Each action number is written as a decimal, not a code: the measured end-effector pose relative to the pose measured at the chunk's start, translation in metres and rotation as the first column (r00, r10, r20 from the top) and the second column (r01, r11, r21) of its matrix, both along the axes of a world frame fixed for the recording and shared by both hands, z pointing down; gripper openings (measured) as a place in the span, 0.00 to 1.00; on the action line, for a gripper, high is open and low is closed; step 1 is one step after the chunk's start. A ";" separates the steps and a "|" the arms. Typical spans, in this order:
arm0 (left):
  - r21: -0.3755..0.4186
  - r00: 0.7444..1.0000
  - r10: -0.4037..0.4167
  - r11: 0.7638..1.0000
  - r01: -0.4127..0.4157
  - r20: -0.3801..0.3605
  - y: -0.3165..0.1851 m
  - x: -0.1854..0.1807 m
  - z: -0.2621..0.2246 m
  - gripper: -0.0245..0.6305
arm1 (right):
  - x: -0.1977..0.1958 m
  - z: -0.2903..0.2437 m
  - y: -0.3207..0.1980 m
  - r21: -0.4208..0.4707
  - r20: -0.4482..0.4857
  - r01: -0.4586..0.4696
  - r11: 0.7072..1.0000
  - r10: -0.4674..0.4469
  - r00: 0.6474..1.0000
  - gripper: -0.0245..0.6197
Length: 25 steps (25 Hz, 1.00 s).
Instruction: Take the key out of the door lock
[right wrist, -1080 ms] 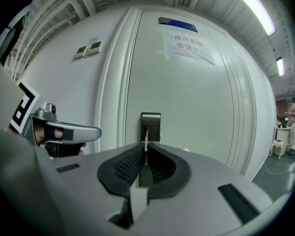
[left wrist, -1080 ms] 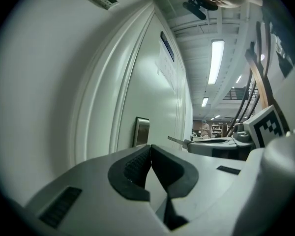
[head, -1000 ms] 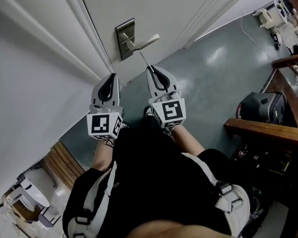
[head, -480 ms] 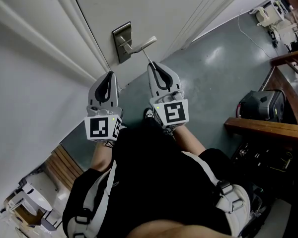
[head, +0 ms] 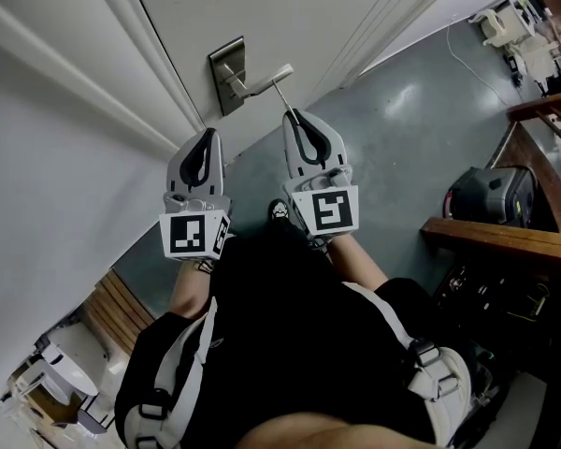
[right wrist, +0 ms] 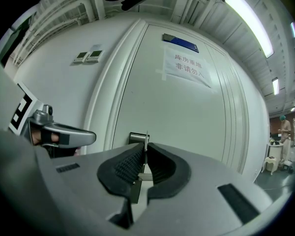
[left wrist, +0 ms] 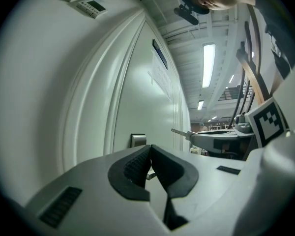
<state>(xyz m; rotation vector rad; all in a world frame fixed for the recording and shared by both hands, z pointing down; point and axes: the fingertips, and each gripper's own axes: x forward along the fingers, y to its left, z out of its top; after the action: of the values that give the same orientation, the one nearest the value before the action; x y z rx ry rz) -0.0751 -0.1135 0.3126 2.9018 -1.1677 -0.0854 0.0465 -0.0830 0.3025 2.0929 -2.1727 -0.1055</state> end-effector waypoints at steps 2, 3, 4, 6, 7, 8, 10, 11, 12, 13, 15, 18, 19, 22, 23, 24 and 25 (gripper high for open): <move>0.000 1.000 0.003 1.000 -0.003 0.000 0.001 0.000 -0.001 0.07 | 0.000 0.002 0.001 -0.011 -0.004 -0.002 1.000 0.002 1.000 0.09; 0.000 1.000 0.005 1.000 -0.005 0.000 0.001 0.001 -0.002 0.07 | -0.001 0.001 0.001 0.001 -0.008 0.006 1.000 -0.006 1.000 0.09; -0.001 1.000 0.005 1.000 -0.005 -0.001 0.001 0.001 -0.001 0.07 | -0.002 -0.001 0.000 0.023 -0.015 0.018 1.000 -0.018 1.000 0.09; -0.002 1.000 0.006 1.000 -0.006 -0.002 0.002 0.003 -0.001 0.07 | -0.004 -0.003 0.001 0.054 -0.030 0.042 0.998 -0.040 0.999 0.09; -0.002 1.000 0.006 1.000 -0.006 -0.002 0.004 0.004 -0.001 0.07 | -0.005 -0.004 0.003 0.059 -0.035 0.046 0.997 -0.044 0.998 0.09; -0.001 1.000 0.007 1.000 -0.007 -0.003 0.006 0.004 -0.002 0.07 | -0.004 -0.005 0.005 0.059 -0.040 0.048 0.997 -0.046 0.998 0.09; -0.001 1.000 0.007 1.000 -0.007 -0.002 0.007 0.006 -0.001 0.07 | -0.005 -0.004 0.006 0.053 -0.049 0.051 0.997 -0.048 0.998 0.09; -0.002 1.000 0.007 1.000 -0.007 -0.002 0.006 0.006 0.000 0.07 | -0.005 -0.002 0.005 0.050 -0.051 0.053 0.997 -0.050 0.997 0.09; -0.003 1.000 0.007 1.000 -0.007 -0.001 0.006 0.006 0.000 0.07 | -0.005 -0.001 0.005 0.047 -0.050 0.055 0.997 -0.053 0.997 0.09; -0.003 1.000 0.008 1.000 -0.008 -0.002 0.007 0.006 0.001 0.07 | -0.005 -0.001 0.005 0.045 -0.047 0.057 0.997 -0.055 0.997 0.09; -0.004 1.000 0.009 1.000 -0.009 -0.002 0.007 0.006 0.001 0.07 | -0.005 0.000 0.004 0.041 -0.045 0.058 0.997 -0.056 0.997 0.09; -0.008 1.000 0.012 1.000 -0.012 0.000 0.003 0.008 0.005 0.07 | -0.005 0.002 0.001 0.039 -0.046 0.056 0.998 -0.055 0.997 0.09; -0.009 1.000 0.014 1.000 -0.014 0.000 0.002 0.008 0.005 0.07 | -0.005 0.002 0.000 0.038 -0.045 0.055 0.998 -0.053 0.998 0.09; -0.013 1.000 0.019 1.000 -0.019 -0.001 0.002 0.009 0.005 0.07 | -0.005 0.002 0.002 0.036 -0.046 0.053 0.998 -0.051 0.998 0.09; -0.013 1.000 0.021 1.000 -0.021 -0.001 0.003 0.010 0.005 0.07 | -0.004 0.002 0.002 0.035 -0.047 0.053 0.998 -0.051 0.998 0.09; -0.013 1.000 0.024 1.000 -0.024 -0.002 0.003 0.011 0.005 0.07 | -0.004 0.002 0.003 0.034 -0.046 0.051 0.998 -0.049 0.998 0.09; -0.013 1.000 0.028 1.000 -0.028 -0.002 0.004 0.013 0.005 0.07 | -0.003 0.003 0.003 0.033 -0.044 0.048 0.998 -0.047 0.998 0.09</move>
<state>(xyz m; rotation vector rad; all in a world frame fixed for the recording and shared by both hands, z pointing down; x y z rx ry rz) -0.0624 -0.1099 0.3174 2.9050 -1.1230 -0.0802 0.0434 -0.0797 0.3052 2.0374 -2.2114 -0.1915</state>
